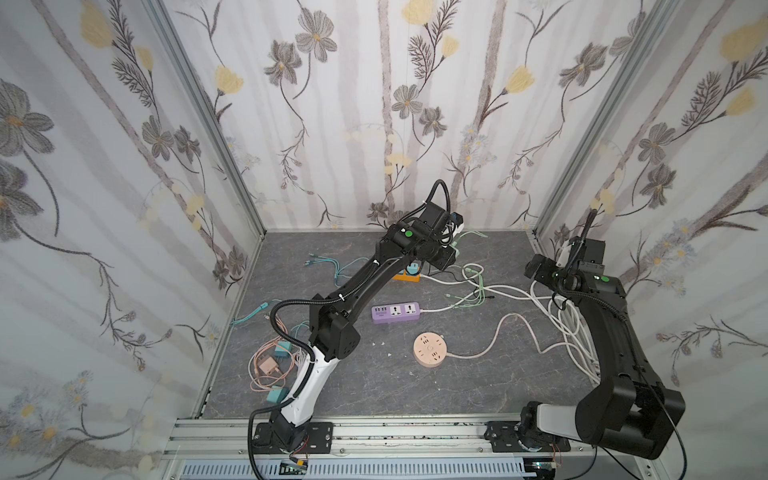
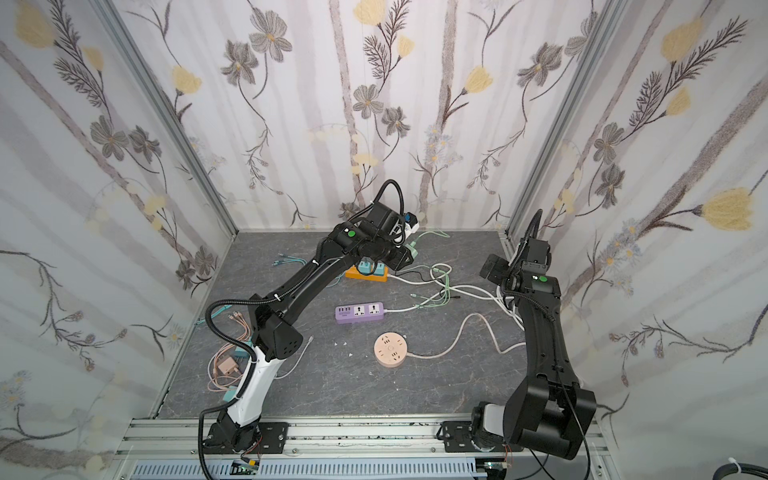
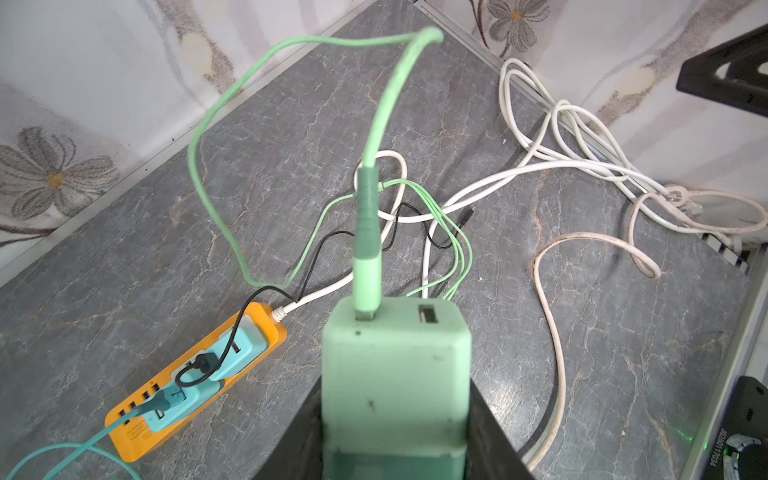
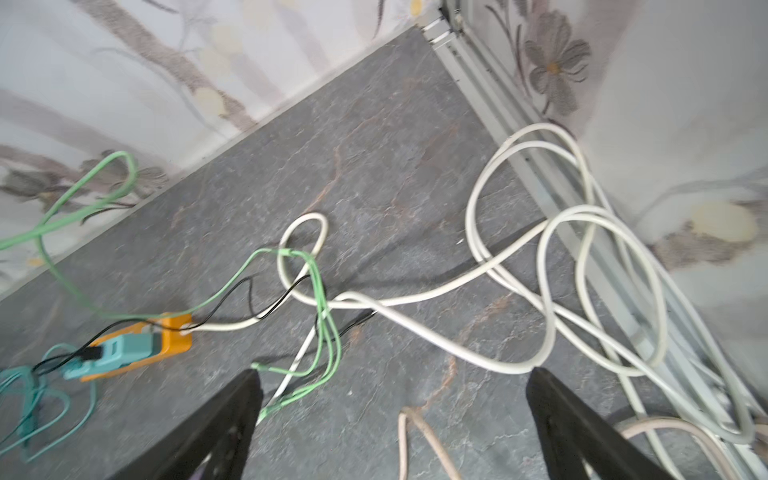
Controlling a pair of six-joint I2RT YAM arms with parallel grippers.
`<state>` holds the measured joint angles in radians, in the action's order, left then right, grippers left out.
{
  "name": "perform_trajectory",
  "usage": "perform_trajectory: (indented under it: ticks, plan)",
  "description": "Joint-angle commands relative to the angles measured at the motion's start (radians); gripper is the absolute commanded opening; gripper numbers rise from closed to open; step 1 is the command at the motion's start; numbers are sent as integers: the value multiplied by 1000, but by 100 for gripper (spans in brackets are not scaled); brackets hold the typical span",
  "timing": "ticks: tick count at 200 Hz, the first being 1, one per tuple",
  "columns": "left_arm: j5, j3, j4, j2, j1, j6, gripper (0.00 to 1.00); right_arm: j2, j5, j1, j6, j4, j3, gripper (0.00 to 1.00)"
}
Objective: Insert the plug
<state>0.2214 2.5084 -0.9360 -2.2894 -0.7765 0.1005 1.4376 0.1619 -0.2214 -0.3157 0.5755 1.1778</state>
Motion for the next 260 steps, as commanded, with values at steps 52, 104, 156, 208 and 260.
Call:
perform_trajectory:
  ticks: [52, 104, 156, 208, 260]
  plan:
    - [180, -49, 19, 24, -1, 289, 0, -238, 695, 5, -55, -203, -180, 99]
    - [231, -142, 111, 85, -3, 390, 0, -167, 768, 78, -77, -117, -149, 92]
    - [259, -320, 270, 163, -15, 520, 0, -56, 852, 146, -158, -180, -109, 74]
    - [363, -452, 353, 221, -24, 657, 0, 36, 851, 160, -155, -175, -81, 70]
    - [335, -502, 396, 231, -35, 737, 0, 89, 867, 178, -13, -40, -13, 61]
